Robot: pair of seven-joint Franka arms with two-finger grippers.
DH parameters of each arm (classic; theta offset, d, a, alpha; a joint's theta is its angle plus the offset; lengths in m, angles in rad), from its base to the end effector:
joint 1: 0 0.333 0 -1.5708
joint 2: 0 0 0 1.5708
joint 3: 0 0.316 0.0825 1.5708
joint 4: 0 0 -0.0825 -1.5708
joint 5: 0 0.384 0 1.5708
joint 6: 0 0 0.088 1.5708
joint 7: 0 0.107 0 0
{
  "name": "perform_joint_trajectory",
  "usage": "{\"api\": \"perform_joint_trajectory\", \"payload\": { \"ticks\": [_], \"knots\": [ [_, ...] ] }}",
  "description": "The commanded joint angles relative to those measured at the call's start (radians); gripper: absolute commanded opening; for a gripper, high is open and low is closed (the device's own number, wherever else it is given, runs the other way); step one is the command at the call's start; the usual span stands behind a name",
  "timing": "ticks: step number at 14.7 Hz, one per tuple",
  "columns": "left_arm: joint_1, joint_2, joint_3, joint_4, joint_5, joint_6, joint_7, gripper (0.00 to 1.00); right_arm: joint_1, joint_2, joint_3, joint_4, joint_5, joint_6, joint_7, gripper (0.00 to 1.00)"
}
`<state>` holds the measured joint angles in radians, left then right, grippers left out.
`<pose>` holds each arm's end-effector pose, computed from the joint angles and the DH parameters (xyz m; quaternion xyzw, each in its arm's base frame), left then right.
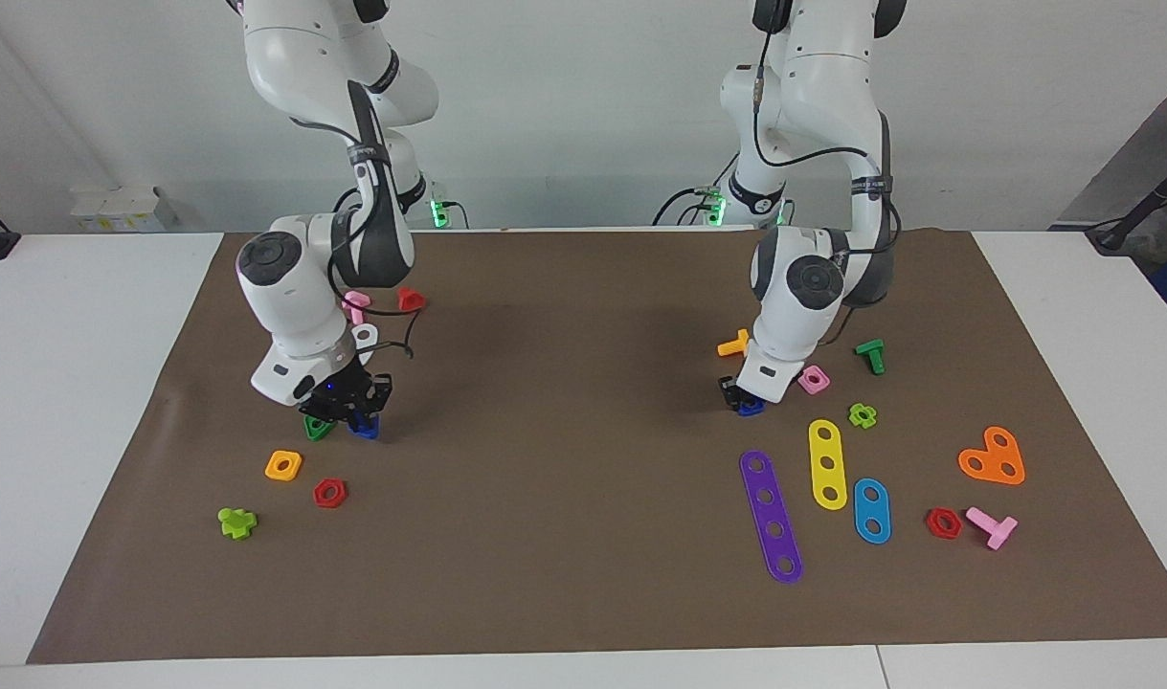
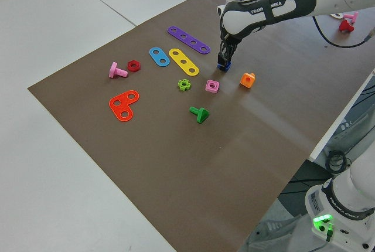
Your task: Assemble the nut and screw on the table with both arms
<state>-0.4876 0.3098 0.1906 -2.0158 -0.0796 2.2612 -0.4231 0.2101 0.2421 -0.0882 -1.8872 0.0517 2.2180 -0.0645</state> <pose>0.5648 -0.1784 0.2965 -0.9959 -0.0856 0.0273 0.0093 0.6172 0.0801 0.3882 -0.9957 -0.0801 -0.0446 0.0121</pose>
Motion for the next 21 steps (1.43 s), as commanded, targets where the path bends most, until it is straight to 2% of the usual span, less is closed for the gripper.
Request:
{"api": "perform_joint_trajectory", "payload": {
  "ticks": [1, 3, 5, 7, 8, 12, 15, 21],
  "knots": [
    [-0.005, 0.0, 0.009, 0.049, -0.008, -0.011, 0.007, 0.0, 0.116, 0.023, 0.008, 0.137, 0.002, -0.075, 0.229, 0.0],
    [0.003, 0.018, 0.009, 0.102, -0.002, 0.008, 0.027, 0.0, 0.216, 0.058, 0.008, 0.186, -0.003, -0.055, 0.401, 0.0],
    [0.038, 0.06, 0.009, 0.191, 0.0, -0.02, 0.033, 0.0, 0.305, 0.127, 0.008, 0.258, 0.003, -0.018, 0.544, 0.0],
    [0.05, 0.074, 0.009, 0.238, -0.003, -0.032, 0.035, 0.0, 0.365, 0.184, 0.008, 0.315, -0.003, 0.014, 0.668, 0.0],
    [0.072, 0.078, 0.009, 0.252, -0.003, -0.032, 0.035, 0.0, 0.403, 0.224, 0.007, 0.333, -0.006, 0.019, 0.722, 0.0],
    [0.086, 0.095, 0.009, 0.31, -0.009, -0.072, 0.049, 0.0, 0.494, 0.423, 0.005, 0.52, -0.042, 0.067, 0.902, 0.0],
    [0.084, 0.106, 0.009, 0.348, -0.031, -0.107, 0.047, 0.0, 0.514, 0.433, 0.007, 0.504, -0.069, 0.14, 0.914, 0.0],
    [0.077, 0.112, 0.009, 0.367, -0.065, -0.112, 0.041, 0.0, 0.512, 0.414, 0.005, 0.404, -0.11, 0.157, 0.904, 0.0]
  ]
}}
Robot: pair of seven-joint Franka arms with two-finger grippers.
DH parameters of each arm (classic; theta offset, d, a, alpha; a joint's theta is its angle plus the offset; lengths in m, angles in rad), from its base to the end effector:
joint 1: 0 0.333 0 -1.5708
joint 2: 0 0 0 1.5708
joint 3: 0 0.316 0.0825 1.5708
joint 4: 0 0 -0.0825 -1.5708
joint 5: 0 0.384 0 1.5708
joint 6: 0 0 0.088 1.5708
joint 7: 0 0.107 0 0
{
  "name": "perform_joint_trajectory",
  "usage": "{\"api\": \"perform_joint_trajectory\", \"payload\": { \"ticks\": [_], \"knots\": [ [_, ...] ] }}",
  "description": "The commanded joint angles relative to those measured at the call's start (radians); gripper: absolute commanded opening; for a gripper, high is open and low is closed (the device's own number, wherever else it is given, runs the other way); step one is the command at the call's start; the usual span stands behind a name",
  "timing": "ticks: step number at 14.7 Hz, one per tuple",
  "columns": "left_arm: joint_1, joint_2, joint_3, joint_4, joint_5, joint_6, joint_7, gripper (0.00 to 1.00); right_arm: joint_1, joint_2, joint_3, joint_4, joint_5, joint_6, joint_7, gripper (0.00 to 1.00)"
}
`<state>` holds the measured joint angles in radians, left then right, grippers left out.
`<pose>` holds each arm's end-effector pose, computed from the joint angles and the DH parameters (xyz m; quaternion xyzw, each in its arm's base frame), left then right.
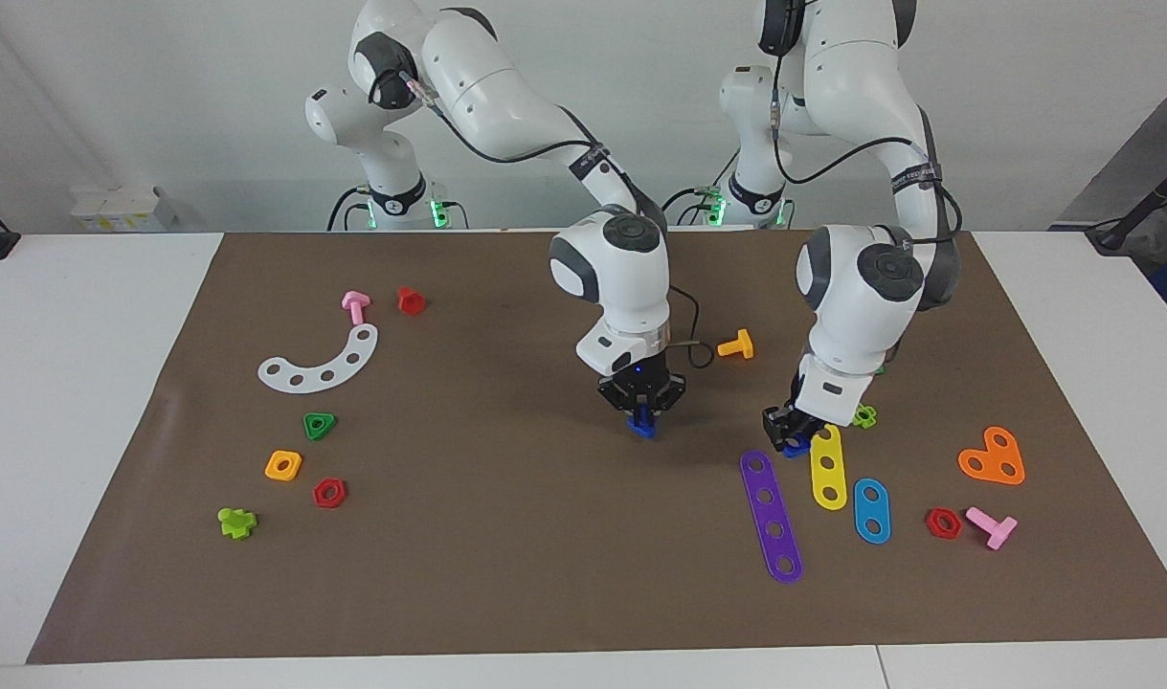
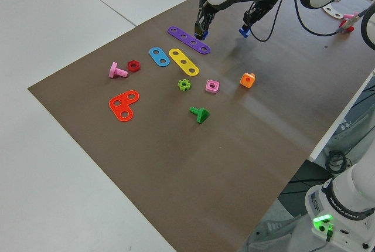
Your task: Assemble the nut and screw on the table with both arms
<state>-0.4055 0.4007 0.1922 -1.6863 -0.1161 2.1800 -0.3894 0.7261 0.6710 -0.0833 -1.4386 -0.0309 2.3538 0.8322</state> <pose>0.6521 -0.1595 0.3799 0.9926 0.1092 0.0448 0.0268 0.5882 0.4560 0.3217 -0.9891 0.0723 -0.1155 0.0553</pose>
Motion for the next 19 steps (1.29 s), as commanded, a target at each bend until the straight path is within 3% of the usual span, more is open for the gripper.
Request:
{"api": "perform_joint_trajectory", "payload": {
  "ticks": [1, 4, 5, 6, 8, 10, 14, 19],
  "knots": [
    [-0.007, 0.021, 0.007, 0.037, -0.028, -0.031, 0.009, 0.0, -0.004, -0.019, 0.0, -0.052, -0.027, 0.033, 0.005, 0.0],
    [-0.009, 0.021, 0.007, 0.037, -0.048, -0.031, 0.006, 0.0, -0.002, -0.021, 0.0, -0.063, -0.029, 0.038, 0.007, 0.0],
    [-0.01, 0.024, 0.007, 0.037, -0.074, -0.031, 0.003, 0.0, -0.001, -0.022, 0.0, -0.062, -0.029, 0.036, 0.007, 0.55],
    [-0.012, 0.024, 0.007, 0.039, -0.086, -0.031, 0.001, 0.0, 0.002, -0.022, -0.004, -0.056, -0.029, 0.024, 0.008, 1.0],
    [-0.015, 0.041, 0.007, 0.079, -0.089, -0.032, 0.0, 0.0, 0.003, -0.028, -0.009, -0.039, -0.037, 0.001, 0.01, 1.0],
    [-0.032, 0.046, 0.007, 0.099, -0.108, -0.038, -0.002, 0.0, -0.019, -0.1, -0.009, -0.042, -0.032, -0.028, 0.004, 1.0],
    [-0.096, 0.064, 0.007, 0.141, -0.108, -0.1, -0.014, 0.0, -0.141, -0.301, -0.003, -0.051, -0.018, -0.262, -0.085, 1.0],
    [-0.212, 0.122, 0.009, 0.192, -0.105, -0.111, -0.092, 0.0, -0.351, -0.47, -0.003, -0.054, -0.012, -0.523, -0.359, 1.0]
  ]
}}
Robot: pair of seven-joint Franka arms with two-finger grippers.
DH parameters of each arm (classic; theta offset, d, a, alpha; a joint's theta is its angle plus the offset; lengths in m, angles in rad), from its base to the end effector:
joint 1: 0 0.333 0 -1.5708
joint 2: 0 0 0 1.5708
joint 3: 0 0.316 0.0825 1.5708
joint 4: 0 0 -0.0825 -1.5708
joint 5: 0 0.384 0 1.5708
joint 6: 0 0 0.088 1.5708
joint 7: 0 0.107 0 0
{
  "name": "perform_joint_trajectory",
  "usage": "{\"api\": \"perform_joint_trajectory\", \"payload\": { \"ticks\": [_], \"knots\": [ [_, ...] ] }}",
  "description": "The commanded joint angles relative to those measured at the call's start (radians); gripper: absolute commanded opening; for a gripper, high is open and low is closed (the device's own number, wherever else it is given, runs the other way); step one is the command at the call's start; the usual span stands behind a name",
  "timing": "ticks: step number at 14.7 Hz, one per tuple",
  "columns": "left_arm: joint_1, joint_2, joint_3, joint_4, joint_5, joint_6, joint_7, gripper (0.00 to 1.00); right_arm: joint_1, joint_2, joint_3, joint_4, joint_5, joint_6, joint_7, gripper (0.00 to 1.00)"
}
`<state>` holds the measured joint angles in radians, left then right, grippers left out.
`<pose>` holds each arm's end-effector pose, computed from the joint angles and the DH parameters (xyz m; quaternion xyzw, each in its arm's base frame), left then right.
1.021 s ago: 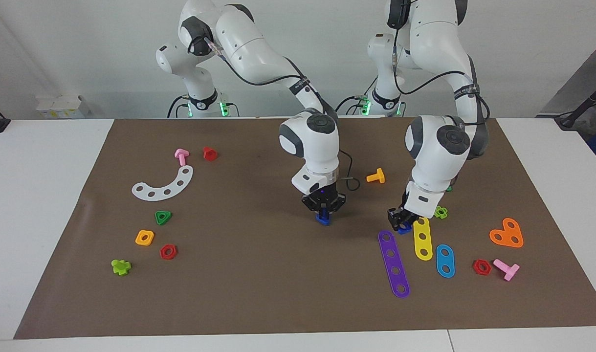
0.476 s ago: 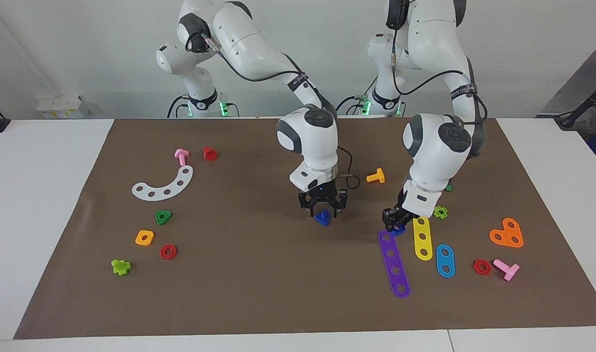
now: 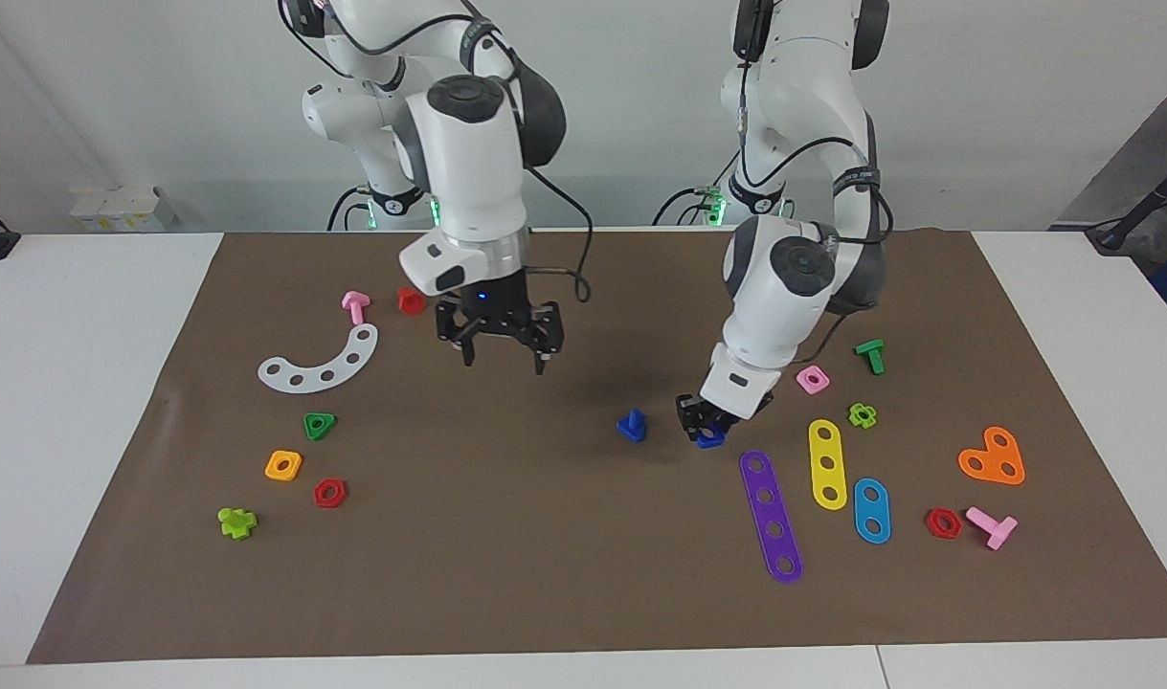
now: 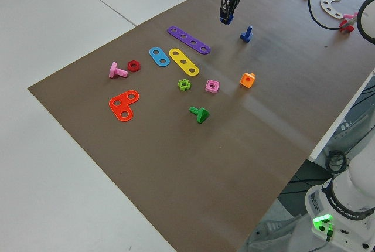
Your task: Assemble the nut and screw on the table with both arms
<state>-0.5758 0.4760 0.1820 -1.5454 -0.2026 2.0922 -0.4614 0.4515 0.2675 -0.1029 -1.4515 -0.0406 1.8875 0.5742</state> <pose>0.6307 -0.2926 0.3872 0.9956 0.0691 0.0162 0.0608 0.6180 0.2302 0.5511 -0.9903 0.1045 -0.0907 0.0081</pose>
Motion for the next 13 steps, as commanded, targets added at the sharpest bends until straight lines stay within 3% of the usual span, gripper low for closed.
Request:
{"api": "perform_joint_trajectory", "payload": {
  "ticks": [1, 10, 13],
  "knots": [
    [-0.059, 0.055, 0.019, 0.05, -0.017, -0.02, -0.02, 0.0, -0.121, -0.092, 0.017, -0.041, 0.005, -0.103, -0.159, 1.0],
    [-0.104, 0.056, 0.017, 0.031, -0.024, -0.057, -0.02, 0.0, -0.402, -0.303, 0.011, -0.038, 0.064, -0.459, -0.5, 1.0],
    [-0.116, 0.056, 0.017, 0.013, -0.026, -0.047, -0.02, 0.0, -0.415, -0.333, 0.009, -0.058, 0.045, -0.531, -0.539, 1.0]
  ]
}}
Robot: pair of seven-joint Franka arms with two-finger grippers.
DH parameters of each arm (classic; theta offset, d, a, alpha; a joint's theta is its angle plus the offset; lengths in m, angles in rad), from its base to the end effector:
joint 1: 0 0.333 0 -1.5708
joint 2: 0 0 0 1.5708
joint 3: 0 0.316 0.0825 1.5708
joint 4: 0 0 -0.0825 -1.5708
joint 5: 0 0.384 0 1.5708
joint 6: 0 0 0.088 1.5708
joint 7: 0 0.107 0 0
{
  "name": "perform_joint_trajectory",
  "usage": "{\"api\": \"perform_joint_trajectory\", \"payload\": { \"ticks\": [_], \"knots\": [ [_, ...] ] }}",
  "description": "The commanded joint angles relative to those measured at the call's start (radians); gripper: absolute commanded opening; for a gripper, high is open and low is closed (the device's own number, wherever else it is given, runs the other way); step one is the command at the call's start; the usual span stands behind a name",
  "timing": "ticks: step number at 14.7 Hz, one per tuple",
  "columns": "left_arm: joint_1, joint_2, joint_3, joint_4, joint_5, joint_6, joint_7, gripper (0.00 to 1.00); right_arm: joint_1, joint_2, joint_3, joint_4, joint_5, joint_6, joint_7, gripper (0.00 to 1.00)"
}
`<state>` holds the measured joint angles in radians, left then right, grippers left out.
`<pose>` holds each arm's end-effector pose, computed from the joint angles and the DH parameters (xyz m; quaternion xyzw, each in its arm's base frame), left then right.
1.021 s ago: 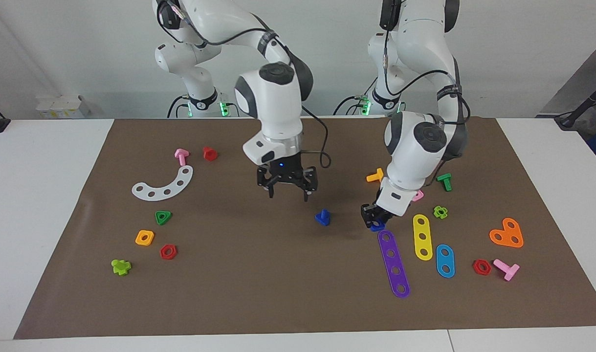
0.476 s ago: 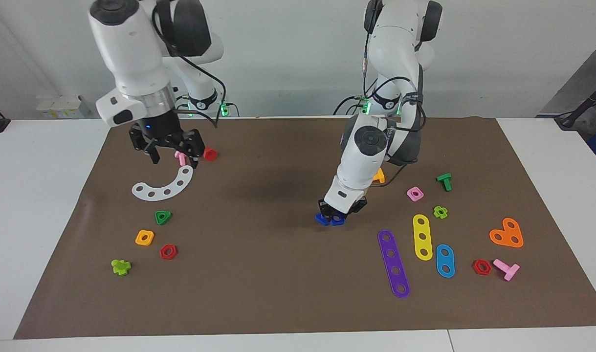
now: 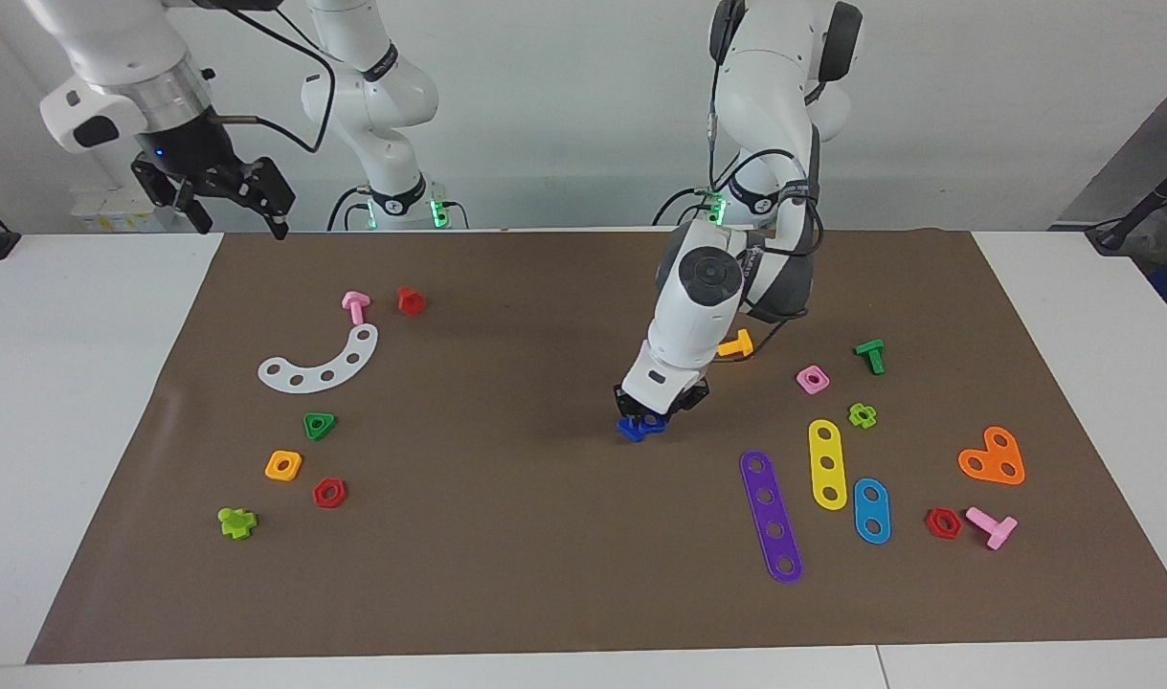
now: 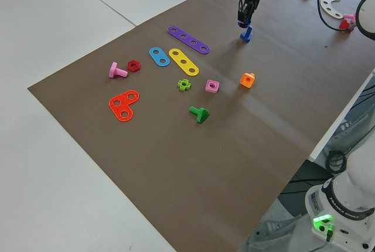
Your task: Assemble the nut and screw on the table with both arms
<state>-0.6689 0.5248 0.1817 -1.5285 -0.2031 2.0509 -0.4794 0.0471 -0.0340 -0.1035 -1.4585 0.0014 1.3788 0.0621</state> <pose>0.6008 -0.3522 0.3577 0.9985 0.0306 -0.0174 0.0416 0.5218 -0.0305 0.6782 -0.9980 0.0590 0.0229 0.0024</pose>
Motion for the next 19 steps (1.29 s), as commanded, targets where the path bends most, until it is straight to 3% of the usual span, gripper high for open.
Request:
{"api": "perform_joint_trajectory", "payload": {
  "ticks": [1, 2, 7, 12, 15, 19],
  "knots": [
    [-0.026, 0.004, 0.018, -0.018, -0.024, -0.003, -0.002, 0.0, -0.009, -0.061, 0.011, -0.11, 0.002, -0.009, -0.028, 1.0],
    [-0.038, 0.003, 0.018, -0.022, -0.025, -0.003, -0.004, 0.0, -0.003, -0.082, 0.011, -0.153, 0.002, 0.02, -0.034, 1.0],
    [-0.057, -0.006, 0.018, -0.051, -0.025, -0.002, -0.019, 0.0, -0.007, -0.087, 0.021, -0.168, -0.034, 0.034, -0.125, 1.0],
    [-0.052, -0.008, 0.019, -0.039, -0.025, -0.015, -0.018, 0.0, -0.012, 0.008, 0.021, -0.04, -0.057, 0.008, -0.127, 1.0],
    [-0.043, -0.005, 0.024, -0.029, -0.03, -0.014, -0.018, 0.0, 0.004, -0.03, 0.024, -0.12, -0.083, 0.04, -0.128, 1.0],
    [-0.034, 0.0, 0.028, -0.021, -0.03, -0.005, -0.018, 0.0, 0.002, -0.032, 0.024, -0.128, -0.081, 0.045, -0.125, 1.0]
  ]
}}
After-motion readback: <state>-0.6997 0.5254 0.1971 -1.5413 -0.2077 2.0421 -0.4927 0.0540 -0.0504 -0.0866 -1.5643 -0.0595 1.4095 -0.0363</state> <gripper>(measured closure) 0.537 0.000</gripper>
